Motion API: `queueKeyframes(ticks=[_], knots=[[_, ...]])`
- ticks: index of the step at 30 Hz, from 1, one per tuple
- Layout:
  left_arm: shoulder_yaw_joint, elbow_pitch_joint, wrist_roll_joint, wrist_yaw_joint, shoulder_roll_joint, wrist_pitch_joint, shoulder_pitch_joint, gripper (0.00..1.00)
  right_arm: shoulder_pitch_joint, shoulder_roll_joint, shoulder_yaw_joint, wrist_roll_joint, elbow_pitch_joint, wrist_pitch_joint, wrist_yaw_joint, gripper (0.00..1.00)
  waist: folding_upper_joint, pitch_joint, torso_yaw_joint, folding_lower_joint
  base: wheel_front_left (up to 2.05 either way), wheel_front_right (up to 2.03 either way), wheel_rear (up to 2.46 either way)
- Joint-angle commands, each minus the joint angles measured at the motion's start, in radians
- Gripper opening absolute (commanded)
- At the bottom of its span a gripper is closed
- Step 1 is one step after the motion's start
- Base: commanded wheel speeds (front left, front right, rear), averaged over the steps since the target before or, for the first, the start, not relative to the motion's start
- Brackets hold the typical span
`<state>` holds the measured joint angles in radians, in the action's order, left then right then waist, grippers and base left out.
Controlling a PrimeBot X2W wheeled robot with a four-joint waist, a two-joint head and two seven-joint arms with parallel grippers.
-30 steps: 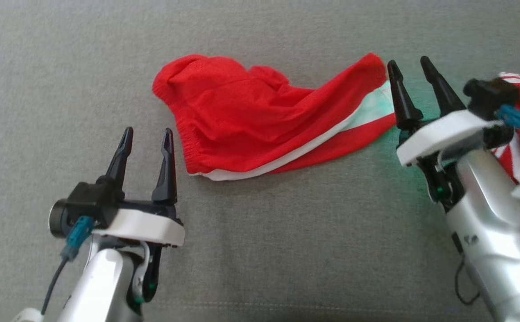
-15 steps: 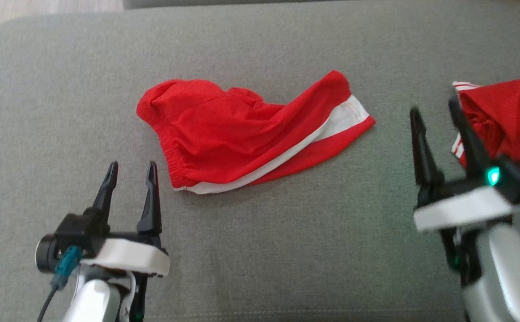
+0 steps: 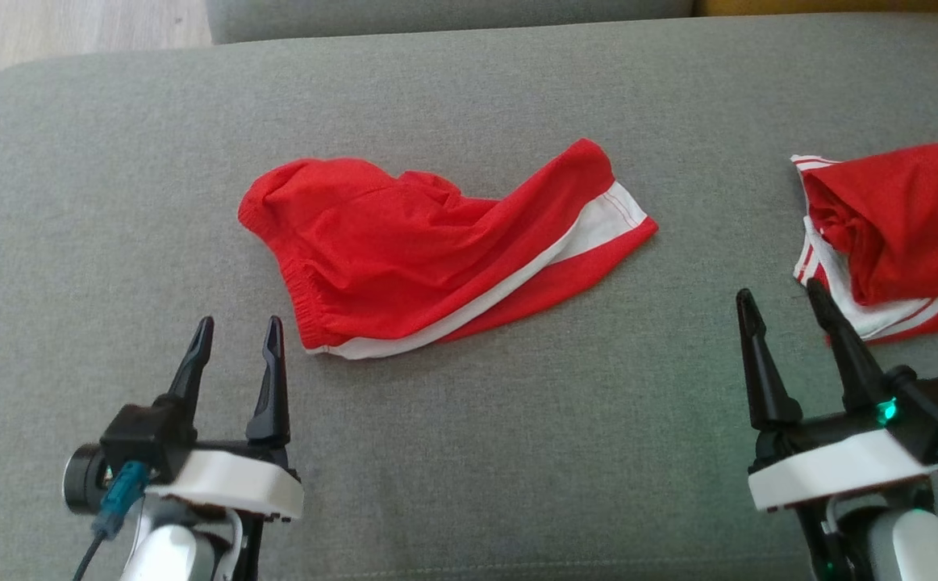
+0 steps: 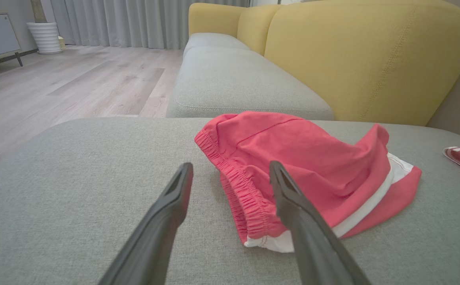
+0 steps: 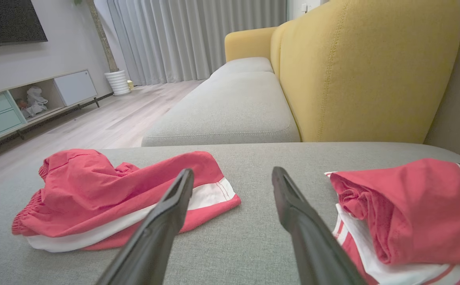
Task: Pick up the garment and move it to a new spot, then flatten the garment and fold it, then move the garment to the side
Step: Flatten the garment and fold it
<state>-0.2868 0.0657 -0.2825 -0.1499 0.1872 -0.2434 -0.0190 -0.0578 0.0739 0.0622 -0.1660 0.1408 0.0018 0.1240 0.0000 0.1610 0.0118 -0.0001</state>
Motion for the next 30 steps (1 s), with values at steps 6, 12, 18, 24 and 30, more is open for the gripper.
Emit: queueKeyframes(ticks=[6,12,18,24,30], knots=[[0.024,-0.027,0.001,-0.007,0.022,0.001,-0.018,1.0,0.006,-0.007,0.012,0.005,0.056,0.014,0.007,1.0,0.0,-0.006,-0.002,0.0001,0.0,0.0,0.0],[0.019,-0.023,-0.002,-0.008,0.025,0.005,-0.02,1.0,0.007,-0.011,0.011,0.0,0.059,0.02,0.007,1.0,0.0,-0.011,0.0,0.0001,0.0,0.0,0.0],[0.011,-0.015,-0.02,0.006,0.024,0.013,-0.025,1.0,0.009,-0.014,0.014,-0.006,0.06,0.024,0.007,1.0,0.0,-0.009,-0.001,0.0001,0.0,0.0,0.0],[0.002,0.008,-0.044,0.026,0.022,0.032,-0.031,1.0,0.013,-0.016,0.024,-0.009,0.056,0.025,0.007,1.0,0.0,0.003,-0.006,0.0001,0.0,0.0,0.0],[-0.036,0.107,-0.098,0.094,0.015,0.117,-0.066,1.0,0.028,-0.018,0.031,-0.014,0.054,0.026,0.007,1.0,0.0,0.036,-0.01,0.0001,0.0,0.0,0.0]])
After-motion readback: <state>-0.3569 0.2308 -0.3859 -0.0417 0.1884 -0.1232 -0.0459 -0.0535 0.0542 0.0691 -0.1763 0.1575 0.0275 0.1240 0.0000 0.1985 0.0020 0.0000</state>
